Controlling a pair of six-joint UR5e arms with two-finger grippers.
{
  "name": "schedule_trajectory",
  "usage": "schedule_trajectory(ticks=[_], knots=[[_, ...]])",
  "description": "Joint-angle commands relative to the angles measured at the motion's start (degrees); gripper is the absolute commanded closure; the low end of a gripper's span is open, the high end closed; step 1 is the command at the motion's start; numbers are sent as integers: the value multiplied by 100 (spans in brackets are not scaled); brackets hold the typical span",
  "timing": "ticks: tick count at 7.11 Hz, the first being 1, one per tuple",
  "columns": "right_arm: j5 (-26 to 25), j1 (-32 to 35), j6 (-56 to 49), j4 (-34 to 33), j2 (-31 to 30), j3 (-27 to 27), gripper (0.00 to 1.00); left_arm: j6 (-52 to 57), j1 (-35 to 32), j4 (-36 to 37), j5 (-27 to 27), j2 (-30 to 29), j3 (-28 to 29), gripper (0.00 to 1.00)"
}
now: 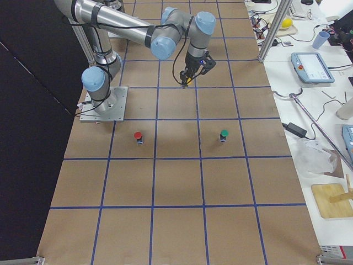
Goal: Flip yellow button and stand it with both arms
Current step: 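Carry the button with the right gripper while the left arm returns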
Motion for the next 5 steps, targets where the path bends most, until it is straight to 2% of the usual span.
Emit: schedule_trajectory(ticks=[1, 2, 3, 4, 5], knots=[[-879, -49, 11, -1269, 25, 754, 96, 940, -13, -2095, 1602, -351, 1422, 1], [-1002, -67, 45, -1622, 43, 922, 96, 1415, -74, -2461, 2175, -274, 1471, 1], [-1421, -180, 289, -1930, 208, 958, 95, 1959, -75, -2377, 2633, -143, 1454, 0], [-1521, -382, 579, -2107, 471, 959, 95, 2199, -101, -2403, 3029, -141, 1298, 0], [-1540, -453, 608, -2509, 735, 967, 95, 2210, -127, -2438, 3024, -89, 1226, 0]])
